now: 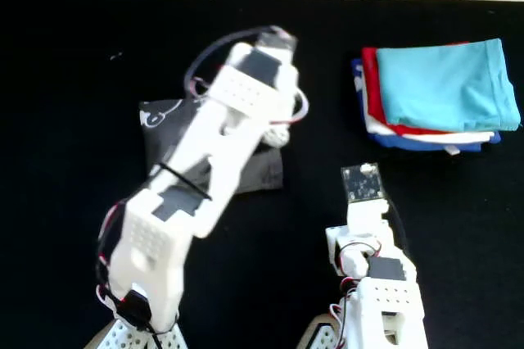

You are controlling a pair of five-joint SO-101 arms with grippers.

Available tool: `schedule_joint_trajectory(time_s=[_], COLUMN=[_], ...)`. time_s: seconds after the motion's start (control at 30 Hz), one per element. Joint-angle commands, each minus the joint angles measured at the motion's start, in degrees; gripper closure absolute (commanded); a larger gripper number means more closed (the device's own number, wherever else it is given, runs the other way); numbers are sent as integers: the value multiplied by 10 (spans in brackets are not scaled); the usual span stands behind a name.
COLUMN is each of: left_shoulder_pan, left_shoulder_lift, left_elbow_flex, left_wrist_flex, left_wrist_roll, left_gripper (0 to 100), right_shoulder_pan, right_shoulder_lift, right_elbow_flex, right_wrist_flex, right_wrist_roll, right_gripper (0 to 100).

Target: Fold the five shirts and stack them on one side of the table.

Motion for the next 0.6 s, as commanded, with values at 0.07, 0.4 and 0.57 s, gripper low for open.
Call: schedule_joint_trajectory(time_s=[0.07, 0.4, 0.57], left_shoulder_pan=[-73, -14, 55], left_shoulder_lift=[-8, 114, 102], left_elbow_flex=[25, 34, 34], left_wrist_flex=[-62, -177, -124], left_wrist_roll=[1, 5, 5], left_gripper=[991, 991, 991], right_shoulder_pan=[11, 11, 11], right_shoulder_lift=[-5, -5, -5], right_elbow_flex=[0, 0, 0], right_wrist_flex=[-1, -1, -1], right_wrist_roll=[2, 2, 2], right_gripper=[993, 993, 993])
